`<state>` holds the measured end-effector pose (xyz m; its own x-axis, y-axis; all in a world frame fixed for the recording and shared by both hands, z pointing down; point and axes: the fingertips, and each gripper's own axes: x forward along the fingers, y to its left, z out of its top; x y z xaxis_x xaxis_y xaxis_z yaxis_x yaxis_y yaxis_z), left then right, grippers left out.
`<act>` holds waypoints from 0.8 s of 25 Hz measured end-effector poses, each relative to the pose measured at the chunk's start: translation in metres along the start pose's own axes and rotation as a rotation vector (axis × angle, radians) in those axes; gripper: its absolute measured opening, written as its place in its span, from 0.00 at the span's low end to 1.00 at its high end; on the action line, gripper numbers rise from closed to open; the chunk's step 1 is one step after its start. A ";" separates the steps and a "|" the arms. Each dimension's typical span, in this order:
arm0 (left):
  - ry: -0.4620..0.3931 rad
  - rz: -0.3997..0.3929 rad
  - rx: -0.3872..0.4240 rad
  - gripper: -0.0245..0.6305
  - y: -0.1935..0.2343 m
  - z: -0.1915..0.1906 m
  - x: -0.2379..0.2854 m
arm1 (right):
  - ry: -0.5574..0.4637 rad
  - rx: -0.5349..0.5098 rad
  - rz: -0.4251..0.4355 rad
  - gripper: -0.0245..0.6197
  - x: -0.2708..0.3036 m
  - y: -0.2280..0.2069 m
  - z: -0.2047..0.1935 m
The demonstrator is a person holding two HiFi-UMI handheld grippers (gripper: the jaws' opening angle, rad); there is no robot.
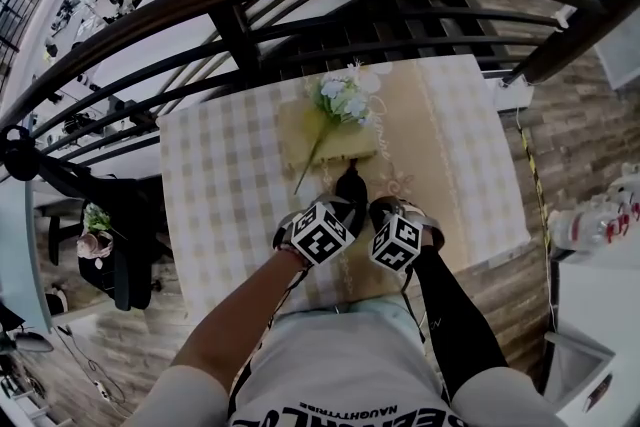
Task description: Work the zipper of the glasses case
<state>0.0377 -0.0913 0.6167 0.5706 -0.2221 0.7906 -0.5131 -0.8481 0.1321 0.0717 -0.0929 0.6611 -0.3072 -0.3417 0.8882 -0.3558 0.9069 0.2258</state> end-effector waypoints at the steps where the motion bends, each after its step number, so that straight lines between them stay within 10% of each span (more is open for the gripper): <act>1: 0.000 0.000 0.000 0.06 0.000 0.000 0.000 | 0.001 -0.003 0.002 0.08 0.000 0.001 0.000; 20: 0.002 0.016 -0.001 0.05 0.001 -0.001 0.000 | -0.025 -0.063 0.078 0.08 -0.012 0.031 -0.004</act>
<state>0.0369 -0.0914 0.6177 0.5612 -0.2343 0.7938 -0.5228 -0.8439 0.1205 0.0683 -0.0598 0.6590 -0.3541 -0.2747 0.8939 -0.2741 0.9444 0.1816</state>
